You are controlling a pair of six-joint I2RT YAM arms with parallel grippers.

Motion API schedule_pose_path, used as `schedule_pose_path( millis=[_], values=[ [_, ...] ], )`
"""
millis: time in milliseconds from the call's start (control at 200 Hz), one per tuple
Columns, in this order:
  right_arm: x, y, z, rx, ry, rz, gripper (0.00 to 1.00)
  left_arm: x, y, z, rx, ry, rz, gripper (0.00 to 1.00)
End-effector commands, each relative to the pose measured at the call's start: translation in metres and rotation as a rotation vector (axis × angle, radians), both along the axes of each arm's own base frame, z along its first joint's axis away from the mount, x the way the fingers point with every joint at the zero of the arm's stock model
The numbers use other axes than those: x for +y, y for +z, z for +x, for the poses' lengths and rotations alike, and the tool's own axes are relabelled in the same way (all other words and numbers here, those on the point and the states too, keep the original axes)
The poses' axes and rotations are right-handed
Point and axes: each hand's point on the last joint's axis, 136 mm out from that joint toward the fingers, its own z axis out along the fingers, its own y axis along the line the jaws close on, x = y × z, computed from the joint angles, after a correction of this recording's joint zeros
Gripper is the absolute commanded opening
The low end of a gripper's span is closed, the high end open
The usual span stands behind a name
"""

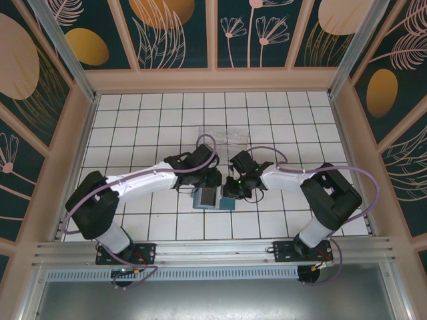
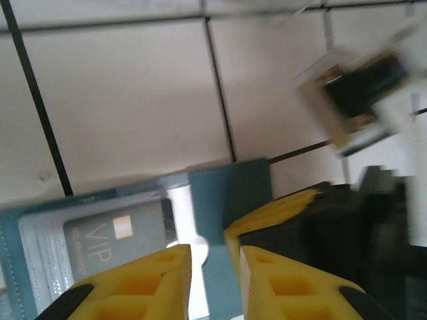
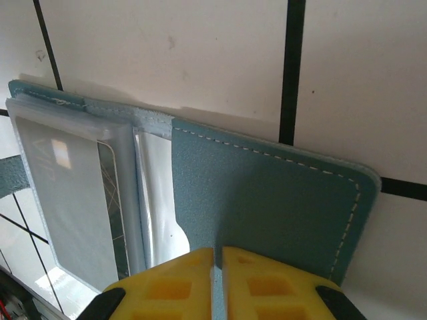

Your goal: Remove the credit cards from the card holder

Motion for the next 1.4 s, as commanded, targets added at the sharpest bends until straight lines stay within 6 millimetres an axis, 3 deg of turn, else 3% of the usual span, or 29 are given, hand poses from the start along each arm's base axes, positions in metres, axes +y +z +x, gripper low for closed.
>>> schedule_pose_path(
  millis=[0,55,235,555,846,1026,1396],
  values=[
    [-0.018,-0.018,-0.006,0.032,-0.032,-0.055,0.13,0.005,-0.014,-0.001,0.040,0.076,-0.003,0.29],
    [-0.020,-0.019,-0.006,0.032,-0.034,-0.058,0.13,0.015,-0.028,-0.005,0.058,0.089,0.039,0.31],
    [-0.020,-0.020,-0.006,0.032,-0.034,-0.064,0.13,0.032,-0.047,-0.010,0.074,0.110,0.126,0.37],
    [-0.024,-0.024,-0.006,0.045,-0.045,-0.085,0.14,0.062,-0.059,-0.022,0.075,0.134,0.179,0.38],
    [-0.025,-0.024,-0.005,0.051,-0.048,-0.109,0.14,0.070,-0.048,-0.015,0.042,0.156,0.138,0.37],
    [-0.023,-0.023,-0.003,0.053,-0.047,-0.112,0.14,0.067,-0.060,-0.020,0.073,0.140,0.121,0.33],
    [-0.016,-0.015,0.002,0.043,-0.042,-0.104,0.14,0.069,-0.068,-0.024,0.081,0.155,0.097,0.16]
  ],
)
